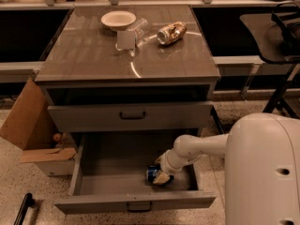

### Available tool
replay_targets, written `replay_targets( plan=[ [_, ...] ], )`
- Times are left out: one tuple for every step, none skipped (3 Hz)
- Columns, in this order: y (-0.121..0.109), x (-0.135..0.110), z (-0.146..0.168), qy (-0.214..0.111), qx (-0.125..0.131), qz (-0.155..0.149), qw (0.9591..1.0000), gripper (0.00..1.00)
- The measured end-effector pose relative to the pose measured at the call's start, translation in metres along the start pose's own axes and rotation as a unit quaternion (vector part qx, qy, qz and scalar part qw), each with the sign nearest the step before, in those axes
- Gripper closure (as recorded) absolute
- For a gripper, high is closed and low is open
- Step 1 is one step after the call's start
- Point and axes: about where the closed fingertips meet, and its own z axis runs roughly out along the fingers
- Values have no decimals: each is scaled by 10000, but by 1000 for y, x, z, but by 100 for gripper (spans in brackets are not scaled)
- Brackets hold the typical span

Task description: Pick pepsi can from middle drawer and place on counter

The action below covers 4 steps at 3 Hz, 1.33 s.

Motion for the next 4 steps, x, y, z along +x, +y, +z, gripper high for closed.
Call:
replay_targets(
  plan=[
    [6,2,-5,-10,30,18,10000,66],
    [20,-12,-49,-297,143,-190,9993,89],
    [26,-31,-123,-742,359,-617,9947,100],
    [31,-36,-183,-1215,360,-1014,9867,100]
  ],
)
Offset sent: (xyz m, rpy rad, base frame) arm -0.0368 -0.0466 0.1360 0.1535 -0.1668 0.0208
